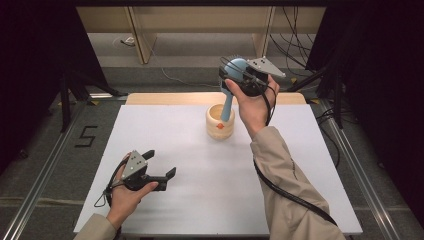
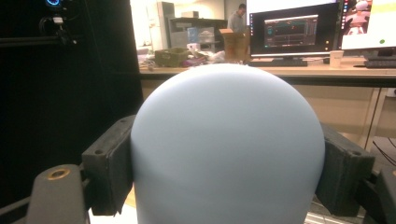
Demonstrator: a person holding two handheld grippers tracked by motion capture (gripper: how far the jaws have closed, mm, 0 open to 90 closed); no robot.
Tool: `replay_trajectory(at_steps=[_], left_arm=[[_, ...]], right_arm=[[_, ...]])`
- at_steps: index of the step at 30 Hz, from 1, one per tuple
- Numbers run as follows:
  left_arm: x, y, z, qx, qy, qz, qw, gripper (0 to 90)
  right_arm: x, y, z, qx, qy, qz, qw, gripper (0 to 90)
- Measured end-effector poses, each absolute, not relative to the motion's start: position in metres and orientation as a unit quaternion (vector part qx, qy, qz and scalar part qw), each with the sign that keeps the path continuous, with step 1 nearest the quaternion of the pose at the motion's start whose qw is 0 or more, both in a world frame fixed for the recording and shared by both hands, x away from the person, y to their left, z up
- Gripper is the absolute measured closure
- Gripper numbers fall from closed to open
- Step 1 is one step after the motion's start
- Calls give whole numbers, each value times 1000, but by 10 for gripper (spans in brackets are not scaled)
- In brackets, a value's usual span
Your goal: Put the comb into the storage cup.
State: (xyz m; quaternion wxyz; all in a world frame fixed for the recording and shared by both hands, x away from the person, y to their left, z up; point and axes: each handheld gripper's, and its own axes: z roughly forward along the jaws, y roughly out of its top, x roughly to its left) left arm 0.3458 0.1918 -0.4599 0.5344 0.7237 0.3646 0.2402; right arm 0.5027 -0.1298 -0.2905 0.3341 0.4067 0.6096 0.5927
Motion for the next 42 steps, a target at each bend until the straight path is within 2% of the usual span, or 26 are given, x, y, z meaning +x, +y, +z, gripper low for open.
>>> replay_trajectory(at_steps=[42], left_arm=[[346, 191, -460, 723, 365, 238, 536, 26]], right_arm=[[520, -127, -296, 413, 600, 593, 343, 207]])
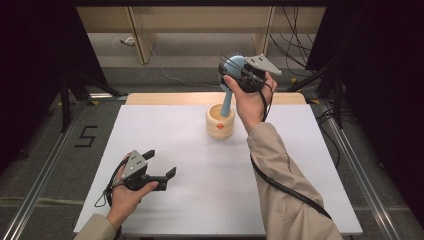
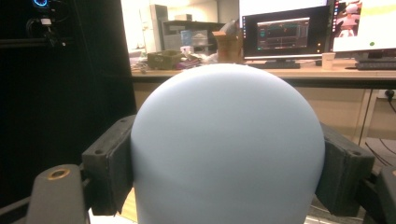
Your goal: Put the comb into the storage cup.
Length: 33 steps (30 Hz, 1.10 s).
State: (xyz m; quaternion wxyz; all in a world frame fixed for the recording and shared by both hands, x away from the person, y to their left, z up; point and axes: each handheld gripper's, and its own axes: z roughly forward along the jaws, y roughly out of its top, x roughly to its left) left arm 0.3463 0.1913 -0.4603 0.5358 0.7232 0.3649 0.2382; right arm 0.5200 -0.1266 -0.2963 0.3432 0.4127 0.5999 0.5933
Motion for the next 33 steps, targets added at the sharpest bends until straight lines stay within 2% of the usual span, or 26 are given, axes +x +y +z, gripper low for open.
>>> replay_trajectory(at_steps=[33], left_arm=[[347, 192, -460, 721, 367, 240, 536, 25]], right_arm=[[524, -121, -308, 408, 599, 595, 348, 207]])
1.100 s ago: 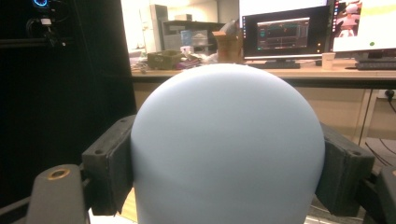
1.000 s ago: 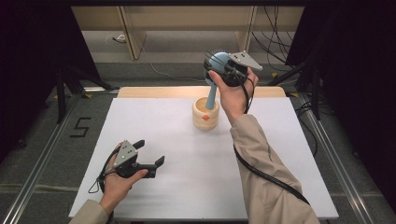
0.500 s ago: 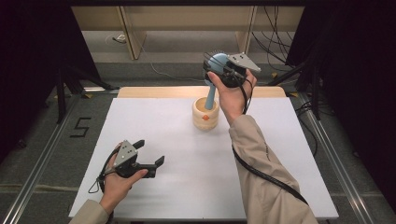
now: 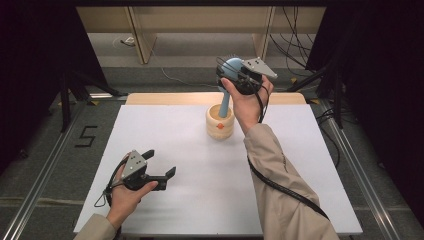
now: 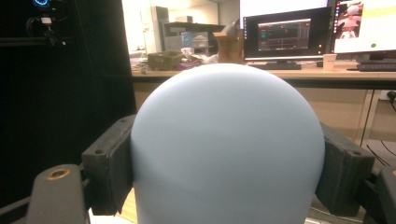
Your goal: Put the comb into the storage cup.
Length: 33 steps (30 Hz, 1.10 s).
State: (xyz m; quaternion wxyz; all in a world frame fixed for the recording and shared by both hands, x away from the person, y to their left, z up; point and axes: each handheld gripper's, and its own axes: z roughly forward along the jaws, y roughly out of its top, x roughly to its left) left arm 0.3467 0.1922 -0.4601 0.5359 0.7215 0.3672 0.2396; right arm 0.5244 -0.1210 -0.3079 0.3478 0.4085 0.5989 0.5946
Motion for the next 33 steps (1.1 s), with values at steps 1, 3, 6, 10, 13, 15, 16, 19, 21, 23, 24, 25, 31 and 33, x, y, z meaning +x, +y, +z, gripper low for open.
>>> replay_trajectory(at_steps=[1, 3, 6, 10, 13, 15, 16, 19, 21, 23, 24, 25, 31, 33], left_arm=[[347, 192, -460, 722, 367, 240, 535, 25], [347, 192, -460, 722, 367, 240, 535, 26], [347, 192, -460, 722, 367, 240, 535, 26], [347, 192, -460, 722, 367, 240, 535, 25], [347, 192, -460, 722, 367, 240, 535, 25], [347, 192, -460, 722, 367, 239, 536, 25], [347, 192, -460, 722, 367, 240, 536, 26], [347, 192, -460, 722, 367, 239, 536, 25], [347, 192, -460, 722, 367, 239, 536, 26], [347, 192, -461, 722, 367, 239, 535, 26], [347, 192, -461, 723, 367, 239, 535, 26], [347, 192, -461, 722, 367, 239, 535, 26], [347, 192, -461, 722, 367, 239, 535, 25], [347, 192, -460, 722, 367, 239, 536, 26]], right_arm=[[525, -121, -308, 409, 598, 596, 347, 207], [525, -121, -309, 409, 598, 594, 348, 207], [525, -121, -311, 409, 601, 592, 347, 207], [525, -121, -312, 407, 602, 591, 351, 207], [525, -120, -313, 407, 602, 591, 350, 207], [525, -120, -314, 408, 602, 590, 350, 207], [525, -120, -315, 407, 603, 590, 351, 207], [526, -120, -316, 407, 603, 589, 351, 207], [526, -120, -317, 408, 604, 588, 352, 207], [527, -120, -318, 407, 604, 588, 352, 207], [526, -120, -319, 408, 605, 587, 351, 207], [527, -120, -319, 408, 605, 587, 351, 207], [527, -119, -320, 407, 605, 587, 352, 207], [527, -119, -321, 407, 605, 587, 353, 207]])
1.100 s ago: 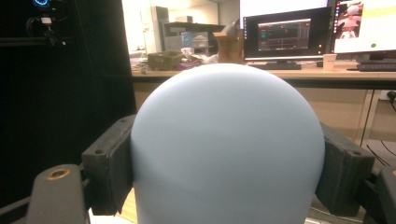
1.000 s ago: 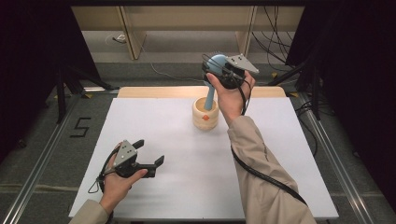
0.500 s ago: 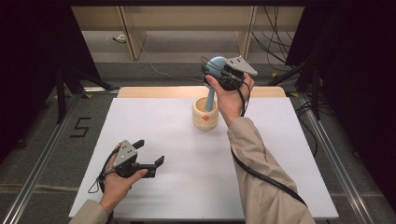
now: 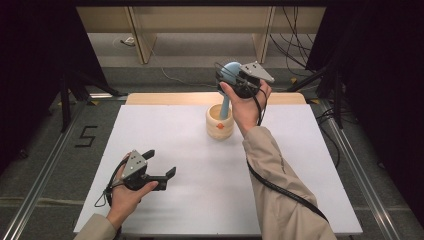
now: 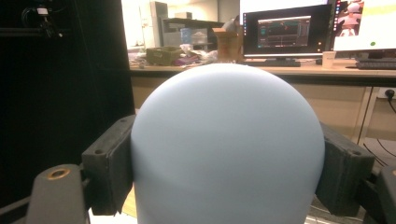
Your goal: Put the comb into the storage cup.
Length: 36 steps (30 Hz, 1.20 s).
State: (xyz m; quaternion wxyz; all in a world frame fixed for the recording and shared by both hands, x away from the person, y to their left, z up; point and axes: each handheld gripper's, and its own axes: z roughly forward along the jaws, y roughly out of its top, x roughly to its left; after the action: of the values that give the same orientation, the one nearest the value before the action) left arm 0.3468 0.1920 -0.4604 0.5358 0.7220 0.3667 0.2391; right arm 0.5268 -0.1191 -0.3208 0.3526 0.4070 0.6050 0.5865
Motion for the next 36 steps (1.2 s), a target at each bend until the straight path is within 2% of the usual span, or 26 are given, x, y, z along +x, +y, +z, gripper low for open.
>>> replay_trajectory(at_steps=[36], left_arm=[[347, 192, -460, 723, 366, 239, 535, 26]], right_arm=[[529, -117, -331, 406, 607, 583, 357, 207]])
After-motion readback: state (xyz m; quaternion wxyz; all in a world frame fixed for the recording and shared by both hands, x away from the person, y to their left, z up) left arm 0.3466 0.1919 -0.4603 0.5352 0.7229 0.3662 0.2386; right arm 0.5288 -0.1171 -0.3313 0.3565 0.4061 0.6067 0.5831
